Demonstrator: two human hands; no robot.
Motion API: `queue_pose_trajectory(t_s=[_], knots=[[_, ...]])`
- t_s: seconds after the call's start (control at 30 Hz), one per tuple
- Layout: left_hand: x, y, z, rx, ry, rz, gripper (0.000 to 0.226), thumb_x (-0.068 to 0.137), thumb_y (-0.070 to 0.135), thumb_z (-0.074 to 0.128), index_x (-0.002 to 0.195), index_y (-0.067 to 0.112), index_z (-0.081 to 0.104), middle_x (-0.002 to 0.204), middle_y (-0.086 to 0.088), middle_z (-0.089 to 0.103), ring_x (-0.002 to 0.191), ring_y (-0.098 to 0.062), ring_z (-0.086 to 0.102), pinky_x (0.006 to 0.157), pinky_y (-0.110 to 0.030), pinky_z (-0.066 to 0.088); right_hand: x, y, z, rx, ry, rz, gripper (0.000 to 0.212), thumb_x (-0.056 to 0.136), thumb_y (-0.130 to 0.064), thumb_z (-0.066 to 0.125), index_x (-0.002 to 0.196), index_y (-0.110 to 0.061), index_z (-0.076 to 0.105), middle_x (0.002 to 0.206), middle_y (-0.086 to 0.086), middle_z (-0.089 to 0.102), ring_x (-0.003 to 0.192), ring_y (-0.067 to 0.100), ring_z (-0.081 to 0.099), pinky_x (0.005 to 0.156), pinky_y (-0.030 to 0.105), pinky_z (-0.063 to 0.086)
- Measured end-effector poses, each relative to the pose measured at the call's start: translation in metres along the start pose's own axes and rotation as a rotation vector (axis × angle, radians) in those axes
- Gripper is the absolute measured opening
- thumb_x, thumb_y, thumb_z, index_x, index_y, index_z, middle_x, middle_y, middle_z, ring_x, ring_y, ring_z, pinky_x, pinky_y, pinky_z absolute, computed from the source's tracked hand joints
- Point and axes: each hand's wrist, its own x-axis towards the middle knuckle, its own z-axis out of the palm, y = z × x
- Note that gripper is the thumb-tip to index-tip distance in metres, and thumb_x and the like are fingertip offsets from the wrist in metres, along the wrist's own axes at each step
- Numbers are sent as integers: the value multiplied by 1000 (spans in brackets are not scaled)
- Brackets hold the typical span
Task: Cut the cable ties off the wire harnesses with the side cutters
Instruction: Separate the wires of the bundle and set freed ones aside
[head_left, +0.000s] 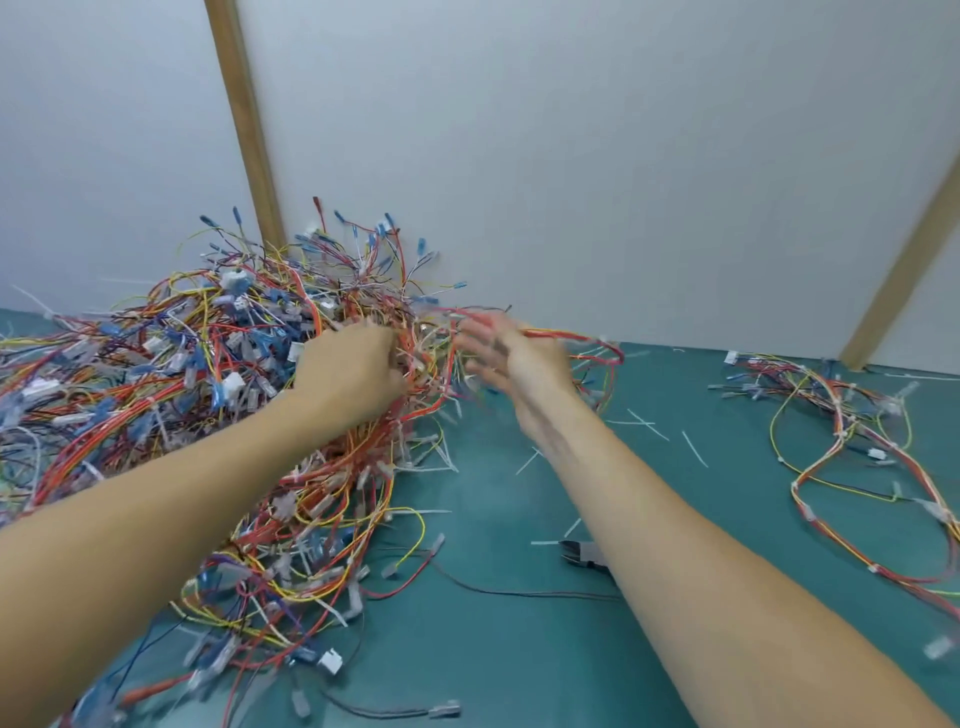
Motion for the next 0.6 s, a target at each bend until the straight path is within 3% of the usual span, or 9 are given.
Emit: queue_pose_trajectory(t_s=[0.07, 0.13, 0.2, 0.3, 0.37, 0.47, 0.53, 0.6], knots=[[0, -3, -1, 41, -73, -10, 23, 88, 39, 60, 92, 18, 69, 89, -5, 69, 81, -28, 64, 66, -33, 50, 4, -1, -10, 117, 43, -43, 19, 107, -15, 51, 105, -12, 69, 103, 9, 76, 83, 12, 72, 67, 22, 52], [-1, -4, 1, 137, -102, 34, 28, 88, 45, 59, 98, 20, 70, 106, -5, 65, 103, -27, 59, 82, -38, 52, 0, 2, -13, -3, -79, -36, 23, 110, -18, 46, 102, -17, 68, 104, 5, 77, 81, 8, 74, 66, 20, 51], [-1, -1, 5, 230, -28, 117, 31, 90, 47, 58, 106, 25, 72, 120, -5, 56, 119, -27, 48, 96, -43, 42, -5, 6, -11, 1, -198, 39, 26, 110, -21, 43, 105, -17, 69, 97, -2, 79, 81, 5, 75, 66, 19, 51], [4, 6, 8, 34, 48, 193, 33, 93, 42, 56, 122, 32, 69, 125, -7, 59, 124, -28, 50, 104, -45, 38, -7, -2, -12, 168, -254, 129, 27, 110, -22, 43, 107, -17, 69, 92, -4, 79, 84, 6, 74, 71, 23, 48], [11, 7, 4, -210, -49, 164, 30, 94, 41, 61, 120, 32, 71, 121, -6, 66, 118, -29, 58, 102, -45, 43, -9, -6, -10, 205, -274, 175, 27, 110, -23, 43, 106, -17, 69, 94, -4, 79, 83, 6, 74, 71, 23, 49], [19, 6, 0, -263, -173, 178, 17, 91, 41, 70, 103, 32, 77, 106, 3, 73, 101, -23, 66, 92, -40, 51, -10, -5, -11, 293, -257, 213, 26, 110, -24, 45, 105, -17, 69, 89, -6, 78, 76, 4, 74, 65, 20, 48], [19, 8, 2, -240, -117, 151, 11, 91, 37, 69, 97, 31, 76, 99, 3, 74, 93, -24, 68, 81, -36, 53, -7, -2, -15, 245, -206, 225, 25, 110, -24, 44, 107, -17, 68, 85, -7, 78, 71, 3, 72, 62, 19, 47], [20, 7, 3, -200, 58, 108, 14, 91, 30, 64, 95, 26, 76, 94, 1, 76, 87, -26, 69, 77, -37, 54, -8, 3, -18, 101, -155, 235, 25, 111, -24, 43, 111, -17, 68, 83, -6, 77, 67, 4, 70, 60, 19, 46]])
